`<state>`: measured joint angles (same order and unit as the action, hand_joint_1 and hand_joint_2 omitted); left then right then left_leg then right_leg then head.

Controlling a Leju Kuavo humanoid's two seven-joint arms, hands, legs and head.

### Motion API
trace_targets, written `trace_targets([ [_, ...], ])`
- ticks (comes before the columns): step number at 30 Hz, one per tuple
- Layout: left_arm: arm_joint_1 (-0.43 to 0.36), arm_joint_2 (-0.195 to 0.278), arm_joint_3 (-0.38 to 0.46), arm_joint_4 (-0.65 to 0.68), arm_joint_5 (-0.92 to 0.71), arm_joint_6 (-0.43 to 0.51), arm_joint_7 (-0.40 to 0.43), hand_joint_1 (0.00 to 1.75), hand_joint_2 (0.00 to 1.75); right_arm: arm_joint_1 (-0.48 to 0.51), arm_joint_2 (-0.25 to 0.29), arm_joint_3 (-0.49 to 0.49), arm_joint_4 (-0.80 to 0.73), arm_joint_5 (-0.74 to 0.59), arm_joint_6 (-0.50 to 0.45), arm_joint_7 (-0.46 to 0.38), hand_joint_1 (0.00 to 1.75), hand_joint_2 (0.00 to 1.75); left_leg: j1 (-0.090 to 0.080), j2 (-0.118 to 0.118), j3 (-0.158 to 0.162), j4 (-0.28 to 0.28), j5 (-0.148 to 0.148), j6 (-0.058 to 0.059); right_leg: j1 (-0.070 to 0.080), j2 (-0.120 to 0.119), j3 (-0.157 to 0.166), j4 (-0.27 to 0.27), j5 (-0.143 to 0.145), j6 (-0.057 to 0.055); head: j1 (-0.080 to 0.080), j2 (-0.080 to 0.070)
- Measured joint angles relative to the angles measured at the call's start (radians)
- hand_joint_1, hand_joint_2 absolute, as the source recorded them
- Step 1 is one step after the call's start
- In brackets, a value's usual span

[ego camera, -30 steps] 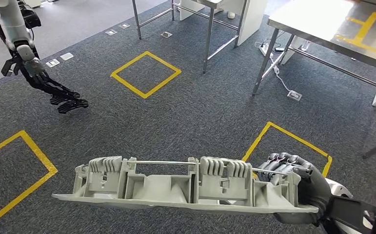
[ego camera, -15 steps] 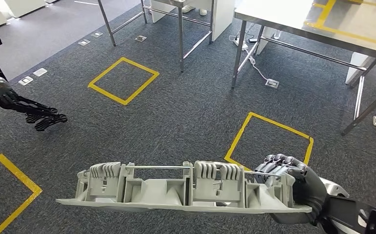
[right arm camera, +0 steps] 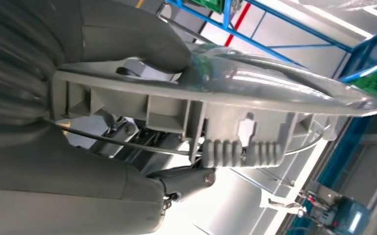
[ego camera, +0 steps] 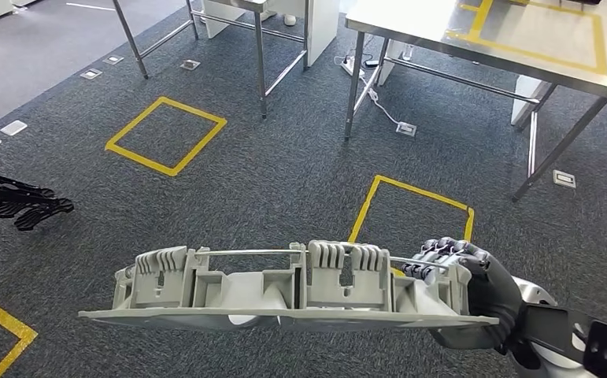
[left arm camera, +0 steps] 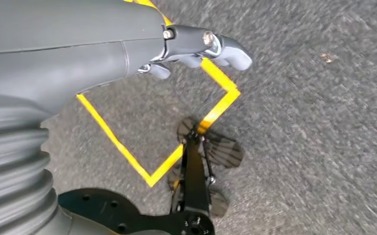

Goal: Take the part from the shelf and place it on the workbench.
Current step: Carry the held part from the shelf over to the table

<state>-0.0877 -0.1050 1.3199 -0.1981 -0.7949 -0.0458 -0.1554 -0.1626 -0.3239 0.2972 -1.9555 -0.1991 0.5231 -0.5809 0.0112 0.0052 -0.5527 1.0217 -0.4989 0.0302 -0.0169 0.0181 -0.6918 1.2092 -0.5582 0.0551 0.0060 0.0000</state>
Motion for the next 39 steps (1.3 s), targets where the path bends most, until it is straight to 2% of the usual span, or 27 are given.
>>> trace_targets([
  [1, 0.001, 0.000, 0.000, 0.000, 0.000, 0.000, 0.000, 0.00, 1.75, -0.001, 0.002, 0.000, 0.003, 0.000, 0.001, 0.001, 1.75, 1.75, -0.002, 0.010, -0.001, 0.001, 0.000, 0.001, 0.000, -0.005, -0.027, 0.060, -0.025, 0.000, 0.001, 0.000],
  [2, 0.002, 0.000, 0.000, 0.000, 0.001, 0.000, 0.001, 0.00, 1.75, -0.001, 0.004, 0.001, 0.007, 0.000, 0.003, 0.002, 1.75, 1.75, -0.005, 0.020, -0.002, 0.002, -0.001, 0.002, 0.000, -0.006, -0.040, 0.091, -0.031, 0.000, 0.001, 0.000],
  [3, 0.001, 0.000, 0.000, 0.000, 0.003, 0.000, 0.001, 0.00, 1.75, -0.001, 0.005, 0.001, 0.010, 0.000, 0.005, 0.003, 1.75, 1.75, -0.006, 0.030, -0.002, 0.003, -0.002, 0.003, 0.001, -0.008, -0.033, 0.083, -0.019, -0.003, 0.001, 0.000],
  [4, 0.001, -0.001, 0.000, 0.000, 0.006, 0.000, 0.001, 0.00, 1.75, -0.001, 0.006, 0.001, 0.014, 0.000, 0.007, 0.003, 1.75, 1.75, -0.008, 0.039, -0.002, 0.004, -0.004, 0.004, 0.002, -0.012, -0.005, 0.034, 0.010, -0.007, 0.001, 0.000],
  [5, 0.000, -0.002, 0.000, 0.000, 0.008, 0.000, 0.001, 0.00, 1.75, -0.001, 0.006, 0.001, 0.016, 0.000, 0.008, 0.004, 1.75, 1.75, -0.009, 0.048, 0.000, 0.005, -0.005, 0.003, 0.006, -0.027, 0.036, -0.040, 0.042, -0.013, 0.002, 0.000],
  [7, -0.001, -0.003, 0.000, 0.000, 0.011, 0.000, 0.001, 0.00, 1.75, -0.004, 0.008, 0.001, 0.019, 0.000, 0.012, 0.004, 1.75, 1.75, -0.014, 0.062, 0.003, 0.005, -0.008, -0.003, 0.016, -0.061, 0.099, -0.159, 0.079, -0.027, 0.002, 0.000],
  [8, -0.001, -0.004, 0.000, 0.000, 0.011, 0.000, 0.001, 0.00, 1.75, -0.006, 0.009, 0.001, 0.021, 0.000, 0.014, 0.003, 1.75, 1.75, -0.015, 0.069, 0.004, 0.005, -0.009, -0.008, 0.021, -0.070, 0.110, -0.184, 0.083, -0.033, 0.002, 0.000],
  [11, -0.002, -0.004, 0.000, 0.000, 0.012, 0.000, 0.001, 0.00, 1.75, -0.010, 0.014, 0.001, 0.028, -0.001, 0.019, 0.004, 1.75, 1.75, -0.016, 0.086, 0.009, 0.002, -0.012, -0.024, 0.020, -0.048, 0.107, -0.196, 0.088, -0.046, 0.002, 0.000],
  [13, -0.004, -0.004, 0.001, 0.000, 0.013, -0.001, 0.000, 0.00, 1.75, -0.019, 0.017, 0.002, 0.033, -0.006, 0.023, 0.009, 1.75, 1.75, -0.014, 0.056, -0.006, 0.043, -0.041, -0.035, 0.011, -0.033, 0.109, -0.204, 0.095, -0.055, -0.002, 0.000],
  [15, -0.003, -0.004, 0.001, 0.000, 0.014, -0.002, 0.000, 0.00, 1.75, -0.029, 0.022, 0.003, 0.039, -0.015, 0.028, 0.016, 1.75, 1.75, -0.008, 0.015, -0.063, 0.164, -0.104, -0.045, 0.007, -0.017, 0.108, -0.205, 0.098, -0.060, -0.008, 0.000],
  [16, -0.001, -0.003, 0.001, 0.000, 0.014, -0.002, 0.000, 0.00, 1.75, -0.032, 0.024, 0.003, 0.043, -0.018, 0.032, 0.018, 1.75, 1.75, -0.006, 0.007, -0.096, 0.231, -0.130, -0.048, 0.007, -0.008, 0.107, -0.205, 0.099, -0.061, -0.010, 0.000],
  [17, 0.000, -0.002, 0.001, 0.000, 0.014, -0.002, 0.000, 0.00, 1.75, -0.033, 0.026, 0.004, 0.047, -0.021, 0.034, 0.019, 1.75, 1.75, -0.005, 0.005, -0.119, 0.275, -0.139, -0.051, 0.007, 0.002, 0.106, -0.204, 0.099, -0.061, -0.011, 0.000],
  [18, 0.001, -0.002, 0.001, 0.000, 0.015, -0.002, 0.000, 0.00, 1.75, -0.034, 0.027, 0.005, 0.050, -0.022, 0.036, 0.020, 1.75, 1.75, -0.004, 0.004, -0.125, 0.280, -0.127, -0.052, 0.006, 0.012, 0.106, -0.204, 0.099, -0.060, -0.012, 0.000],
  [19, 0.001, -0.002, 0.001, 0.000, 0.015, -0.002, 0.000, 0.00, 1.75, -0.035, 0.027, 0.006, 0.053, -0.024, 0.038, 0.021, 1.75, 1.75, -0.002, 0.003, -0.111, 0.245, -0.098, -0.053, 0.006, 0.022, 0.106, -0.203, 0.099, -0.059, -0.012, 0.000],
  [21, 0.001, -0.001, 0.002, 0.000, 0.015, -0.002, 0.000, 0.00, 1.75, -0.040, 0.029, 0.008, 0.058, -0.026, 0.038, 0.022, 1.75, 1.75, 0.004, -0.023, -0.049, 0.108, -0.030, -0.053, 0.005, 0.041, 0.106, -0.198, 0.099, -0.051, -0.013, 0.000],
  [23, 0.000, -0.001, 0.002, 0.000, 0.015, -0.002, -0.001, 0.00, 1.75, -0.048, 0.031, 0.008, 0.062, -0.027, 0.038, 0.023, 1.75, 1.75, 0.006, -0.048, -0.009, 0.018, -0.001, -0.046, 0.005, 0.059, 0.100, -0.193, 0.099, -0.039, -0.014, 0.000],
  [24, 0.000, -0.001, 0.002, 0.000, 0.016, -0.002, -0.001, 0.00, 1.75, -0.052, 0.033, 0.008, 0.064, -0.028, 0.038, 0.024, 1.75, 1.75, 0.004, -0.050, -0.006, 0.009, -0.003, -0.039, 0.005, 0.067, 0.097, -0.193, 0.100, -0.031, -0.013, 0.000],
  [26, -0.002, -0.002, 0.002, 0.000, 0.019, -0.004, -0.003, 0.00, 1.75, -0.055, 0.035, 0.008, 0.066, -0.028, 0.038, 0.028, 1.75, 1.75, 0.001, -0.033, -0.005, 0.006, 0.001, -0.021, 0.002, 0.075, 0.093, -0.194, 0.103, -0.018, -0.012, 0.000],
  [28, -0.003, -0.003, 0.002, 0.000, 0.023, -0.007, -0.005, 0.00, 1.75, -0.057, 0.036, 0.008, 0.066, -0.028, 0.037, 0.033, 1.75, 1.75, 0.003, -0.017, -0.005, 0.001, 0.007, -0.006, 0.003, 0.047, 0.075, -0.157, 0.079, -0.010, -0.008, 0.000],
  [30, -0.002, -0.003, 0.002, 0.000, 0.027, -0.008, -0.006, 0.00, 1.75, -0.061, 0.038, 0.009, 0.067, -0.028, 0.037, 0.034, 1.75, 1.75, 0.003, 0.000, -0.007, -0.001, 0.009, 0.002, 0.004, 0.008, 0.021, -0.041, 0.016, -0.004, -0.002, 0.000],
  [31, -0.001, -0.003, 0.002, 0.000, 0.027, -0.009, -0.007, 0.00, 1.75, -0.062, 0.039, 0.009, 0.069, -0.028, 0.036, 0.035, 1.75, 1.75, 0.001, 0.010, -0.008, 0.000, 0.009, 0.004, 0.003, -0.001, -0.012, 0.028, -0.014, -0.001, 0.000, 0.000],
  [32, 0.000, -0.003, 0.002, 0.000, 0.028, -0.010, -0.008, 0.00, 1.75, -0.062, 0.039, 0.009, 0.071, -0.028, 0.036, 0.035, 1.75, 1.75, 0.000, 0.018, -0.009, 0.000, 0.008, 0.005, 0.003, -0.004, -0.036, 0.078, -0.031, 0.000, 0.000, 0.000],
  [33, 0.000, -0.003, 0.002, 0.000, 0.028, -0.010, -0.009, 0.00, 1.75, -0.061, 0.040, 0.010, 0.073, -0.027, 0.036, 0.036, 1.75, 1.75, -0.001, 0.025, -0.009, 0.001, 0.007, 0.004, 0.003, -0.005, -0.043, 0.095, -0.029, 0.000, 0.000, 0.000],
  [34, 0.000, -0.004, 0.002, 0.000, 0.028, -0.012, -0.010, 0.00, 1.75, -0.061, 0.040, 0.010, 0.075, -0.025, 0.035, 0.035, 1.75, 1.75, -0.001, 0.031, -0.009, 0.002, 0.006, 0.004, 0.003, -0.006, -0.030, 0.072, -0.009, -0.001, 0.000, 0.000],
  [37, -0.004, -0.005, 0.002, 0.000, 0.027, -0.017, -0.015, 0.00, 1.75, -0.062, 0.040, 0.011, 0.077, -0.008, 0.029, 0.028, 1.75, 1.75, -0.003, 0.043, -0.007, 0.005, 0.002, -0.005, 0.008, -0.026, 0.078, -0.133, 0.074, -0.015, 0.000, 0.000],
  [38, -0.004, -0.005, 0.002, 0.000, 0.027, -0.018, -0.017, 0.00, 1.75, -0.063, 0.040, 0.011, 0.077, -0.003, 0.027, 0.026, 1.75, 1.75, -0.004, 0.045, -0.007, 0.006, 0.001, -0.009, 0.011, -0.032, 0.100, -0.176, 0.085, -0.021, 0.000, 0.000],
  [39, -0.004, -0.006, 0.002, 0.000, 0.027, -0.019, -0.018, 0.00, 1.75, -0.063, 0.040, 0.012, 0.077, -0.001, 0.025, 0.024, 1.75, 1.75, -0.005, 0.046, -0.006, 0.006, 0.000, -0.015, 0.014, -0.035, 0.107, -0.192, 0.084, -0.026, 0.000, 0.000],
])
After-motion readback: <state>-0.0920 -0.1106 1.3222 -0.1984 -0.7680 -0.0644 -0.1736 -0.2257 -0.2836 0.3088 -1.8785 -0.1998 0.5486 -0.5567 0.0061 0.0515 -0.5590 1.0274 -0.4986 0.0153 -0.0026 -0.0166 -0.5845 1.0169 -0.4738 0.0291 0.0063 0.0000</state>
